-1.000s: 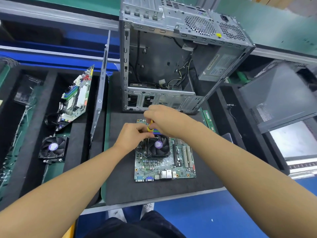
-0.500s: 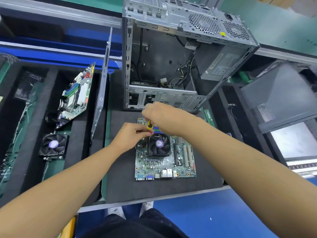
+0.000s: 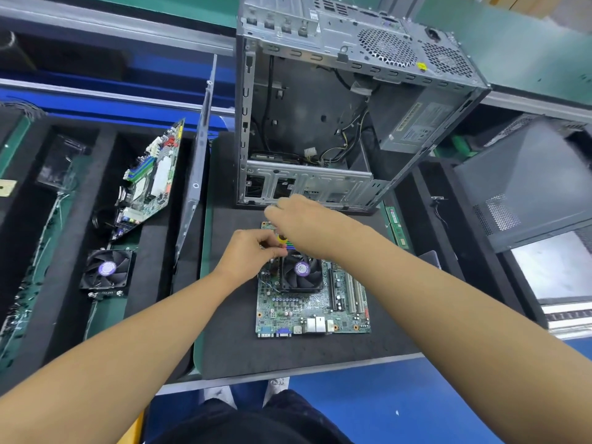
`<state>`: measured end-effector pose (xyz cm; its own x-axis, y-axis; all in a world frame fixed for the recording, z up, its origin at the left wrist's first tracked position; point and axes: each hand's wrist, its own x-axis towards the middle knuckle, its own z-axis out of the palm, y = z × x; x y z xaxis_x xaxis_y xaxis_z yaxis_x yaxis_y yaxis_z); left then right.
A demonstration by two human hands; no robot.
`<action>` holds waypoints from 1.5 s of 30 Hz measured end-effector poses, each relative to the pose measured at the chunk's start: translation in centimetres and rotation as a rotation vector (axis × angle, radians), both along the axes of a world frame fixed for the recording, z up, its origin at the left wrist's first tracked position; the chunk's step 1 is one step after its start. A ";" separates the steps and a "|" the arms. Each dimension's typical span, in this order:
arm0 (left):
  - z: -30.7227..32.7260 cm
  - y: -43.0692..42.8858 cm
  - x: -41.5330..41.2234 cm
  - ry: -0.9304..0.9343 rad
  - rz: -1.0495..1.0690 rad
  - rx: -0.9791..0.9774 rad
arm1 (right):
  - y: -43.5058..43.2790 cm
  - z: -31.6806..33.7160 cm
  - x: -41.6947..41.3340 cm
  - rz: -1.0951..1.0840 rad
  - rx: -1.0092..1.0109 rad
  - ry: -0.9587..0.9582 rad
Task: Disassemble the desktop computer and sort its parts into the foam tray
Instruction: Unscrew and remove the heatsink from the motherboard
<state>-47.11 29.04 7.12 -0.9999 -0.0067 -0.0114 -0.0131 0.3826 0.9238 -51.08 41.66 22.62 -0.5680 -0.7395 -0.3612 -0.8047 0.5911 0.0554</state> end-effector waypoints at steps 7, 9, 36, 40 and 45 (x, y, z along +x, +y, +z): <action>-0.1 0.1 0.0 -0.016 -0.009 0.014 | 0.8 -0.2 0.8 -0.316 -0.076 0.022; -0.1 0.3 0.0 0.008 -0.012 0.005 | 0.4 -0.6 1.1 -0.334 -0.038 0.202; -0.3 0.3 0.0 0.135 -0.093 -0.119 | 0.8 -0.4 0.7 -0.379 -0.151 -0.152; -0.2 0.1 -0.3 0.072 -0.067 -0.122 | -0.1 -0.8 1.5 -0.469 -0.068 0.252; -0.4 0.1 -0.4 0.080 -0.058 -0.107 | -0.7 -0.1 0.7 -0.297 0.072 0.106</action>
